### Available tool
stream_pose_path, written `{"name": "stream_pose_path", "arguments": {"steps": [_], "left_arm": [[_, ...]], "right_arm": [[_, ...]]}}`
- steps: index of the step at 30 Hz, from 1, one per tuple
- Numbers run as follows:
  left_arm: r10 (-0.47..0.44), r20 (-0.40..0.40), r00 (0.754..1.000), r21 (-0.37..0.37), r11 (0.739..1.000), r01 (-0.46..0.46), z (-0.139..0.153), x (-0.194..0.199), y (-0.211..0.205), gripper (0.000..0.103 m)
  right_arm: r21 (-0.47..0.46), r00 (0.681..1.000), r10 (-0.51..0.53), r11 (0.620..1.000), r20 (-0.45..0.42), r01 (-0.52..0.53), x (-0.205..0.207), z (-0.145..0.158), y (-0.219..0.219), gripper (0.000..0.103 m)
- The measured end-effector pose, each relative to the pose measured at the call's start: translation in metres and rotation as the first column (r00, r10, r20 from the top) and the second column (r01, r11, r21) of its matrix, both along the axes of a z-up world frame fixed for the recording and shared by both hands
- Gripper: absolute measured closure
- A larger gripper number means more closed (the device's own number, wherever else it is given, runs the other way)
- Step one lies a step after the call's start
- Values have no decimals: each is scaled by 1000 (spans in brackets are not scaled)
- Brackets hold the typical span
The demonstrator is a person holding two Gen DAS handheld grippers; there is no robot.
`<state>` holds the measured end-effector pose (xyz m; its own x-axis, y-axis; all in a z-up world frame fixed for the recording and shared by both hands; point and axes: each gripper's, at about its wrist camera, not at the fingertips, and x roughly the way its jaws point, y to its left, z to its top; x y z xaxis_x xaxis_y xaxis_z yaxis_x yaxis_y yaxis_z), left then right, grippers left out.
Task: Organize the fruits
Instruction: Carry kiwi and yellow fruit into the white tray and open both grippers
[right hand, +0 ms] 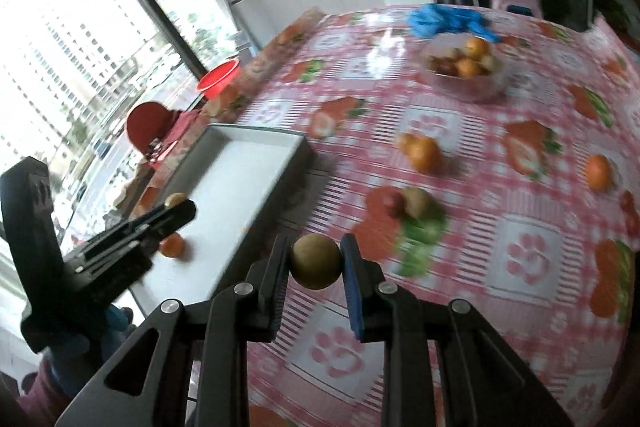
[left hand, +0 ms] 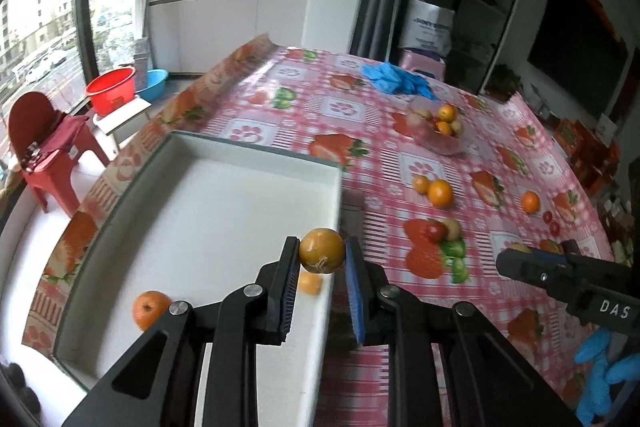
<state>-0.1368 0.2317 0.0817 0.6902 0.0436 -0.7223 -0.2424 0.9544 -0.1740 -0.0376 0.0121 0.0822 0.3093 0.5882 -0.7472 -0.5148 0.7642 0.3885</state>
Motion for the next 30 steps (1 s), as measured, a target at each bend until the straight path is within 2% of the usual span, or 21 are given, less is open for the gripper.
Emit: {"name": "stream_pose_path", "arguments": {"steps": [14, 19, 25, 26, 27, 28, 29, 30], "left_arm": [[130, -22, 991, -21, 991, -131, -21, -15, 63, 79], [169, -38, 985, -41, 985, -170, -31, -16, 80, 79], [165, -55, 985, -36, 985, -167, -39, -19, 84, 79], [171, -58, 984, -37, 984, -174, -40, -20, 84, 76], [182, -59, 981, -41, 982, -185, -40, -21, 86, 54], [200, -54, 978, -45, 978, -202, -40, -23, 87, 38], [233, -33, 972, -47, 971, -235, -37, -28, 90, 18], [272, -5, 962, -46, 961, -272, -34, -33, 92, 17]], "right_arm": [[-22, 985, 170, 985, -39, -171, 2, -10, 109, 75], [-59, 978, 203, 977, -48, -206, -3, -23, 126, 75], [-75, 975, 210, 974, -76, -216, -4, -33, 129, 74], [-75, 974, 212, 973, -76, -218, -4, -34, 129, 73], [-73, 974, 214, 973, -75, -219, -3, -34, 129, 70], [-69, 974, 215, 973, -72, -220, -3, -33, 129, 62], [-68, 974, 215, 973, -67, -220, -3, -32, 128, 57], [-69, 975, 214, 974, -58, -218, -4, -30, 128, 46]]}}
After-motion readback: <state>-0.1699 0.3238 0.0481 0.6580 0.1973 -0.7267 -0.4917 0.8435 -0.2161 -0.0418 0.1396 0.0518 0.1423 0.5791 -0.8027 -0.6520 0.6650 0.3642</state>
